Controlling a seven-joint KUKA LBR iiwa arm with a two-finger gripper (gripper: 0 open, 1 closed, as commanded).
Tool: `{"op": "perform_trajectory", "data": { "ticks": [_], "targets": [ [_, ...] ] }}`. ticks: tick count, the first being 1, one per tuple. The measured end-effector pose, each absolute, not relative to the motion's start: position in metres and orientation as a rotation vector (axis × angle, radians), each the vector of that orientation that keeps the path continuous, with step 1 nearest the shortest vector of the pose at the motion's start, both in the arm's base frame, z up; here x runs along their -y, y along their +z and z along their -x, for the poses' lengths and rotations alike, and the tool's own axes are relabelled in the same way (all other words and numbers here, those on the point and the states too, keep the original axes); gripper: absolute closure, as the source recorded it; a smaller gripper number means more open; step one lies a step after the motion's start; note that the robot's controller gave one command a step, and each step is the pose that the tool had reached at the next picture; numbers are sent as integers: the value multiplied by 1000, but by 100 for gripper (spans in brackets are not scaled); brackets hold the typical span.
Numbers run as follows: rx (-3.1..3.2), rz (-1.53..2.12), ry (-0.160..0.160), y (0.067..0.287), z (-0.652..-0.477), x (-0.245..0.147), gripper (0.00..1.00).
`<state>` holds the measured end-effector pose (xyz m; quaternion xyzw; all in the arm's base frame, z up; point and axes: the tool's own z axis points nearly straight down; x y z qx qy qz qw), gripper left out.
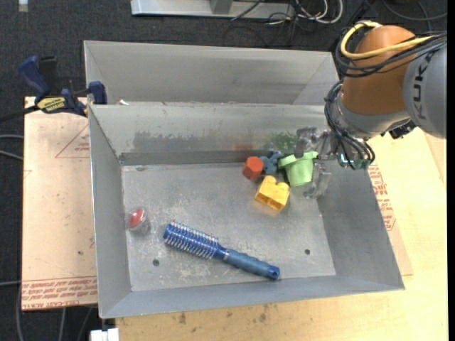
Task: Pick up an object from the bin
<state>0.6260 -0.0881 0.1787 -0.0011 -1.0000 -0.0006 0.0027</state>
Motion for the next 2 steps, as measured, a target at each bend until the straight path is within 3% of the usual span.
{"op": "perform_trajectory", "data": {
  "ticks": [1, 2],
  "targets": [
    [3121, -349, -6, 126, -631, 12, 0],
    [3064, -713, 2, 74, -636, 72, 0]
  ]
}}
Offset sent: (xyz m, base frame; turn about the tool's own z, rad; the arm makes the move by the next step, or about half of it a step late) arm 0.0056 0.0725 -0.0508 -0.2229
